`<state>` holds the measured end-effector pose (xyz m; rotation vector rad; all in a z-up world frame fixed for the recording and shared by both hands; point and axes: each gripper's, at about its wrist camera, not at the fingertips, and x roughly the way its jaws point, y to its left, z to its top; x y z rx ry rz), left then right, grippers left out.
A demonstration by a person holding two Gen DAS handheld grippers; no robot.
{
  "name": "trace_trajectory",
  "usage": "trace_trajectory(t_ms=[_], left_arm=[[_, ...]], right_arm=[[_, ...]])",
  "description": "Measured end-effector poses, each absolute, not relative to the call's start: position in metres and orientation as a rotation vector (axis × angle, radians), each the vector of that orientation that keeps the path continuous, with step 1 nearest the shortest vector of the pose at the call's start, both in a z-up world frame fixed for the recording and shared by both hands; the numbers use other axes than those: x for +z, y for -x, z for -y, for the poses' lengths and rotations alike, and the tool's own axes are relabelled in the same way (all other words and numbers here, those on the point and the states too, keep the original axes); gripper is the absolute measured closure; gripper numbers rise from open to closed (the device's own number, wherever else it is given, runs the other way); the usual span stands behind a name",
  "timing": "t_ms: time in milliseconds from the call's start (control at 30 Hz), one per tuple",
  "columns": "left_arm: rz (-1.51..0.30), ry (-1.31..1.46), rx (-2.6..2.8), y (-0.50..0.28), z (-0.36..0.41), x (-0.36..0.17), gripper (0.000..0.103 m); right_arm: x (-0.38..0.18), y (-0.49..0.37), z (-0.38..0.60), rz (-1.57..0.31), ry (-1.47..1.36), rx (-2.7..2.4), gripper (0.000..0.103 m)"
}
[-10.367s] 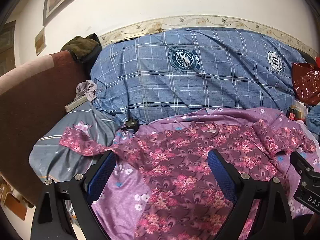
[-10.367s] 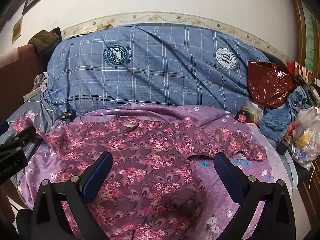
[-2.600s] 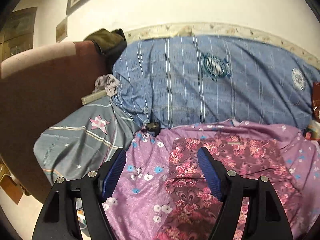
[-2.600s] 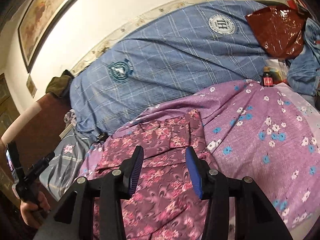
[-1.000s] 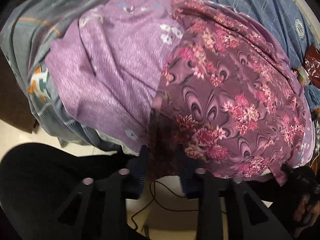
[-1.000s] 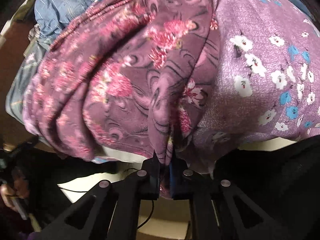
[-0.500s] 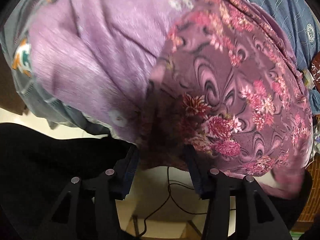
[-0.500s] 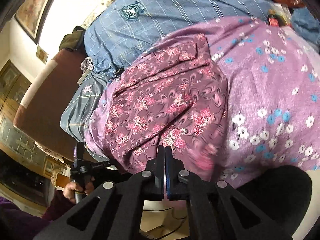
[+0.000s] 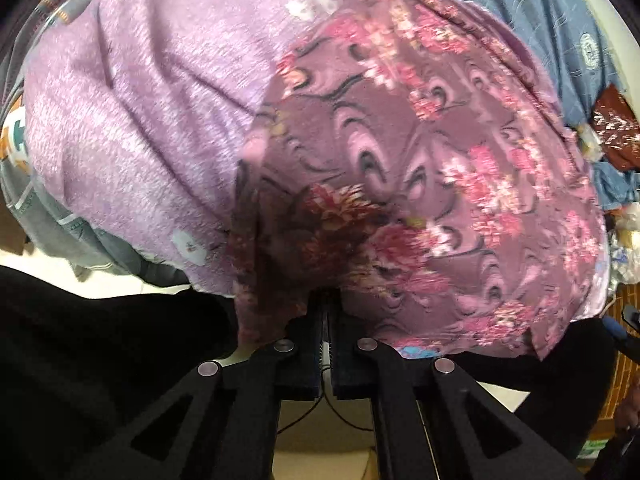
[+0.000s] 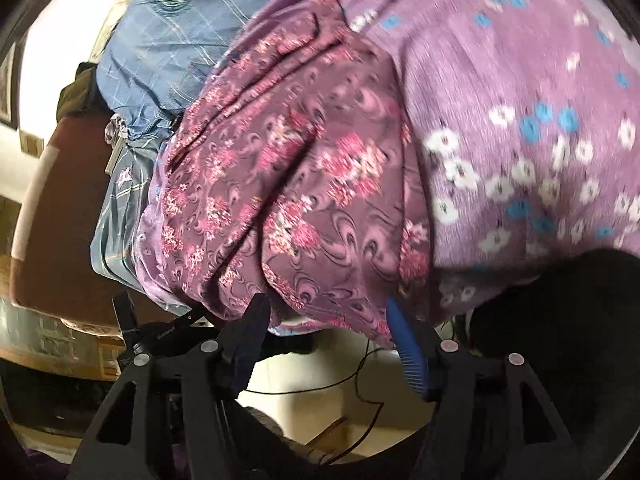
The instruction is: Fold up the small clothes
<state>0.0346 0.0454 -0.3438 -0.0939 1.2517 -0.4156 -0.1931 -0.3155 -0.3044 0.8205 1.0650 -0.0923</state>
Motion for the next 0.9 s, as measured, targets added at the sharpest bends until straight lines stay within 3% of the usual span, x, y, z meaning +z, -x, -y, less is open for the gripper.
trace_trajectory(t_ms=[33,100,200,367,467,500,533,567,600,633,900], left_arm=[[-1.277,0.091,-0.395,-0.037,-0.046,-0.349,0.093],[-1.329,0.098,-0.355,-0.044,-0.047,-0.362,0.073],[-1.339,0.126,-0.312,-0.050,-0.047,-0.374,0.064],[-1.347,0.116,-0.293,-0.063,-0.034,-0.395,0.061],[-1.369,0.084,-0.330,-0.068,-0.024,-0.410,0.063],[-1.375,0.087,-0.342,-0.070,-0.022,-0.415,0.075],[-1.381,0.101,-0.364,-0.072,-0.020,-0.419,0.086],[-1.384,0.114,-0.387,-0.074,-0.018,-0.422,0.099],[-1.372,0.119,-0.403,-0.074,-0.016,-0.422,0.101],[-1.354,0.116,-0.409,-0.073,-0.015,-0.421,0.102],[-1.265,0.103,-0.630,-0.051,-0.008,-0.377,0.103]], right_arm=[[-0.313,0.193,0.318,-1.087,-0.827,-0.109,0.039],[-0.326,0.193,0.319,-1.126,-0.826,-0.150,0.039],[-0.348,0.196,0.320,-1.189,-0.804,-0.200,0.039],[-0.374,0.191,0.317,-1.196,-0.817,-0.209,0.036],[-0.392,0.179,0.309,-1.213,-0.757,-0.227,0.035],[-0.397,0.177,0.307,-1.223,-0.756,-0.215,0.035],[-0.402,0.174,0.302,-1.239,-0.752,-0.177,0.043],[-0.400,0.172,0.295,-1.243,-0.721,-0.151,0.075],[-0.395,0.172,0.289,-1.239,-0.664,-0.141,0.093],[-0.387,0.173,0.283,-1.238,-0.599,-0.143,0.098],[-0.273,0.209,0.275,-1.118,-0.467,0.013,0.099]])
